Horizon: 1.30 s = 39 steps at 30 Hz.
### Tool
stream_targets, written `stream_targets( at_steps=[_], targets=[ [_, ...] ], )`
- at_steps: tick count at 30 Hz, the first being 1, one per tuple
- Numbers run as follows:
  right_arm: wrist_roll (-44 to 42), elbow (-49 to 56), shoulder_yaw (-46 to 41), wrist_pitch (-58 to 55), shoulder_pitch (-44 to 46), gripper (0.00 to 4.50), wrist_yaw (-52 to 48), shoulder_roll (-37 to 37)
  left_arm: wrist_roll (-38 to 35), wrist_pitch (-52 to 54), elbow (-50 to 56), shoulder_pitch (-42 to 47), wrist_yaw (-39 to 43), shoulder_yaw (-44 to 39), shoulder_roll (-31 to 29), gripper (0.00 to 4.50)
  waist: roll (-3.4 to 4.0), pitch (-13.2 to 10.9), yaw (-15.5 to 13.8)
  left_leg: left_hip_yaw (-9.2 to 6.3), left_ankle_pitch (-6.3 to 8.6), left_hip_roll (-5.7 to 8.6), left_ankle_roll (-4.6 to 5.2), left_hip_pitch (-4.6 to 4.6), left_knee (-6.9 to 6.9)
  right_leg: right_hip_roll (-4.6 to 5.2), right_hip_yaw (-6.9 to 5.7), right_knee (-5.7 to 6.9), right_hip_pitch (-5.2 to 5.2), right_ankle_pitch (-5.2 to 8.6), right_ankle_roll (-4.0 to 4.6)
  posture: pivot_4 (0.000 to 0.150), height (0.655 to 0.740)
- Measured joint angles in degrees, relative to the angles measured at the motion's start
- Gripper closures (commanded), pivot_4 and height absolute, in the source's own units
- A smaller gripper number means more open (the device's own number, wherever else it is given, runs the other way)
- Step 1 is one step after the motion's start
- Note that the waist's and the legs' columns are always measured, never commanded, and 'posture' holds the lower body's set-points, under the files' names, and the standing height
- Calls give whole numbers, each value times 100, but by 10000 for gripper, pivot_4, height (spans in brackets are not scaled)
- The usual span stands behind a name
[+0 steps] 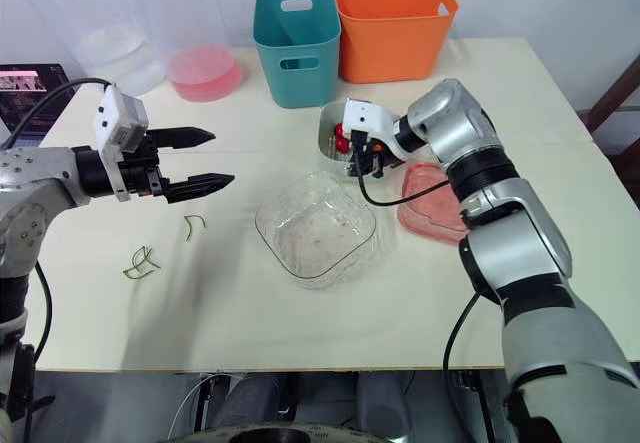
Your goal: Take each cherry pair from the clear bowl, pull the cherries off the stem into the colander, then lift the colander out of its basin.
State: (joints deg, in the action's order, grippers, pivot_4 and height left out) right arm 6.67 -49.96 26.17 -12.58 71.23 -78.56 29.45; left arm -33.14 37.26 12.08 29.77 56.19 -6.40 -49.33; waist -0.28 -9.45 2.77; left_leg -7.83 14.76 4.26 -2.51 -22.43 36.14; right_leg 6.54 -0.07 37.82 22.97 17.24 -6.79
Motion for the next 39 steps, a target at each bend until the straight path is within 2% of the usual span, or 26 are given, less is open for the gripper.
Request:
stream_targets(
  at_steps=[2, 5, 11, 15, 21, 24, 27, 30, 33, 39],
  targets=[
    [27, -62, -10, 39, 66, 23840, -11, -10, 0, 0, 0, 0, -6, 0, 7, 0, 0, 0, 2, 0, 0, 0, -1, 0, 0, 0, 0, 1, 1, 0, 0, 1500, 7394],
    [105, -95, -75, 43, 104, 8662, 29, -11, 0, -1, 0, 0, -14, 0, 20, 0, 0, 0, 0, 0, 0, 0, -1, 0, 0, 0, 0, 4, 2, 0, 0, 1500, 7394],
    [34, 75, -541, -180, 164, 8662, 85, 305, -15, -8, -101, -3, 0, -43, 50, 0, 0, 0, -11, 1, 0, 1, -1, 0, -1, 1, 2, 5, 5, 0, 0, 1500, 7394],
    [-397, 1050, -1397, -483, -101, 8662, 260, 916, 17, -113, -283, -69, 9, -258, -12, 0, -2, 1, -31, 0, 0, 1, -1, -1, -4, 3, 1, 3, 5, 0, 0, 1500, 7394],
    [-1615, 3746, -3291, -1910, -2201, 8662, 1019, 1501, 136, -293, -403, -476, 50, -500, -205, 0, -4, 3, -55, -2, 1, 0, 2, 3, -3, 4, -1, -1, -8, 0, 0, 1500, 7394],
    [-1874, 4739, -4039, -2580, -3529, 367, 1573, 1645, 273, -561, -462, -857, -116, -744, -164, 0, -1, 5, -60, 3, 3, 1, 6, 5, -6, 8, 1, 3, -6, 0, 0, 1500, 7394],
    [-2333, 5376, -5149, -3391, -4587, 367, 1970, 1673, 308, -711, -657, -1291, -264, -1075, -82, 0, -1, 5, -54, 7, 9, 0, 16, 5, -8, 7, 3, 6, -3, 0, 0, 1500, 7394],
    [-2713, 5613, -6086, -3775, -5115, 367, 2202, 1798, 298, -753, -790, -1580, -179, -1302, -168, 0, 0, 6, -45, 12, 17, -1, 31, 14, -6, 7, 5, 6, -12, 0, 0, 1500, 7394],
    [-3030, 5615, -6627, -3974, -5536, 367, 2198, 1968, 179, -677, -748, -1853, 80, -1364, -255, 0, 0, 6, -53, 15, 22, -3, 39, 28, -9, 7, 5, -2, -29, 1, 0, 1500, 7394],
    [-3457, 5513, -6738, -4070, -5872, 367, 2192, 2089, -111, -344, -547, -2076, 162, -1363, -243, 0, 0, 6, -44, 17, 25, -4, 44, 30, -9, 8, 7, -3, -31, 1, 0, 1500, 7394]
  ],
)
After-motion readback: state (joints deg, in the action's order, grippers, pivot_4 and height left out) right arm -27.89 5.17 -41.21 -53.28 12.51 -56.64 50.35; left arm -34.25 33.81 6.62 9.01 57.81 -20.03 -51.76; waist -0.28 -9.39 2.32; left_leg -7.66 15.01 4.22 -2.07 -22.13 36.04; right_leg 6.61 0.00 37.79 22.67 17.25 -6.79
